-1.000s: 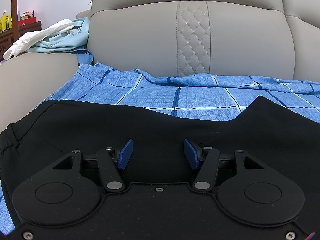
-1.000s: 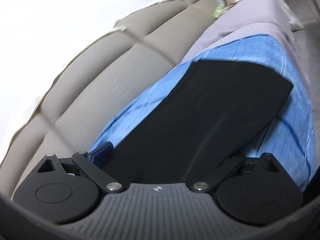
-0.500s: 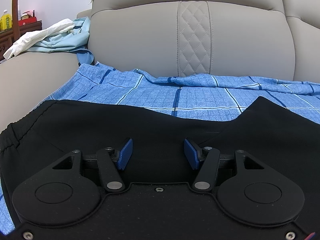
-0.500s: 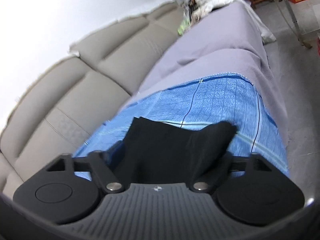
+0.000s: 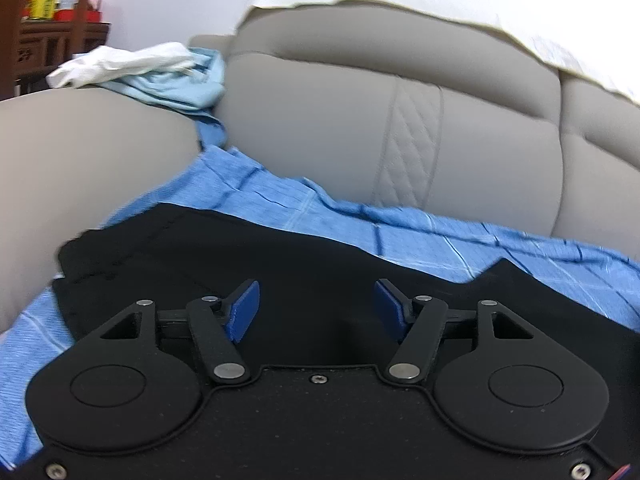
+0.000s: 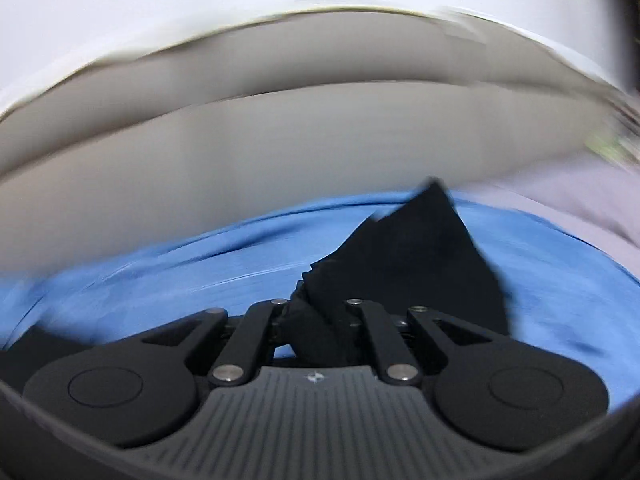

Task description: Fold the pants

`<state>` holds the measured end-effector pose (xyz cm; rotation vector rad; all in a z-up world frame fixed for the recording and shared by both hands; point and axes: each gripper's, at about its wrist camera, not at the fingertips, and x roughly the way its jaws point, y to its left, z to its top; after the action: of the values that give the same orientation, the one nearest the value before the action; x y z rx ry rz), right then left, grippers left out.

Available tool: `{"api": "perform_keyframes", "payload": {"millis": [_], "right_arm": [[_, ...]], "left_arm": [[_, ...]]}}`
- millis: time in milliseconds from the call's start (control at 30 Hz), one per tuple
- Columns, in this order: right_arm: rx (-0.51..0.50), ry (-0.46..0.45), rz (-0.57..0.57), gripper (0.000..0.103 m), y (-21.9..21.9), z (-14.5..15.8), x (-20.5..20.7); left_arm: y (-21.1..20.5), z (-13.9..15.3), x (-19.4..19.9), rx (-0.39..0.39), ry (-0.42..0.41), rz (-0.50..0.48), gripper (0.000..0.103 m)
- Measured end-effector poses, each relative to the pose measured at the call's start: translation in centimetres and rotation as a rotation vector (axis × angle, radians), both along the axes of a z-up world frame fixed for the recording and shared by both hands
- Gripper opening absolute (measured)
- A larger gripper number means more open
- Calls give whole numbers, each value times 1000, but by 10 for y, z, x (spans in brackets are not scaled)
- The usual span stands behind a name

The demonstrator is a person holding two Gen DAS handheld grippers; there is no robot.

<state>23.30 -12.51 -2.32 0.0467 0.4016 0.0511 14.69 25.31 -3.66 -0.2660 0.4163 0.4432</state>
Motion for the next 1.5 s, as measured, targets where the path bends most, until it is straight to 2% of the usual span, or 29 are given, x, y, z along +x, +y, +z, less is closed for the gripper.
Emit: {"api": "perform_keyframes", "payload": {"millis": [67,167,233,300,333,467,633,800,833,867,967,1000,1067,1167,1267,1400,1500], "right_arm": [[-81,15,194,8,82,-18,-12],[-222,39,396,8,171,-56,-40],[-276,44,473,8,201,-73,-59],[-401,-31,488,10,225,-84,-82],[-430,-48,495,11,232,-86,-89],[-413,-41,514,13,234,-84,-93],[-336,-9,526,13,241,-75,-87],[-254,15,591,13,250,-73,-95],[-246,15,599,17,251,-74,-95],[-235,14,611,28,251,-75,-96],[-205,19,662,77,246,-75,-102],[-187,25,680,82,242,-74,-105],[-151,22,713,86,231,-71,-114],[-140,-3,697,91,203,-71,-134],[-122,-32,608,93,161,-73,-155],[-164,-132,314,93,95,-78,-185],[-251,-168,110,96,59,-86,-197]], "left_arm": [[14,-3,-10,-20,-8,15,63],[33,-13,-21,-79,-8,40,63],[42,-17,-25,-115,-10,46,63],[49,-19,-26,-138,-14,52,63],[50,-19,-27,-142,-20,49,63],[44,-15,-28,-137,-41,20,63],[34,-11,-26,-108,-47,-7,64],[35,-10,-30,-131,-59,4,64],[36,-10,-30,-136,-60,5,64],[37,-10,-31,-139,-62,2,64],[35,-8,-33,-134,-66,-5,64],[35,-7,-33,-135,-68,-11,64],[31,-6,-34,-141,-78,-34,64],[16,-3,-36,-157,-104,-109,64],[-15,0,-38,-118,-124,-213,64],[-62,-8,-38,-27,-114,-346,61],[-83,-22,-34,-18,-67,-401,60]]}}
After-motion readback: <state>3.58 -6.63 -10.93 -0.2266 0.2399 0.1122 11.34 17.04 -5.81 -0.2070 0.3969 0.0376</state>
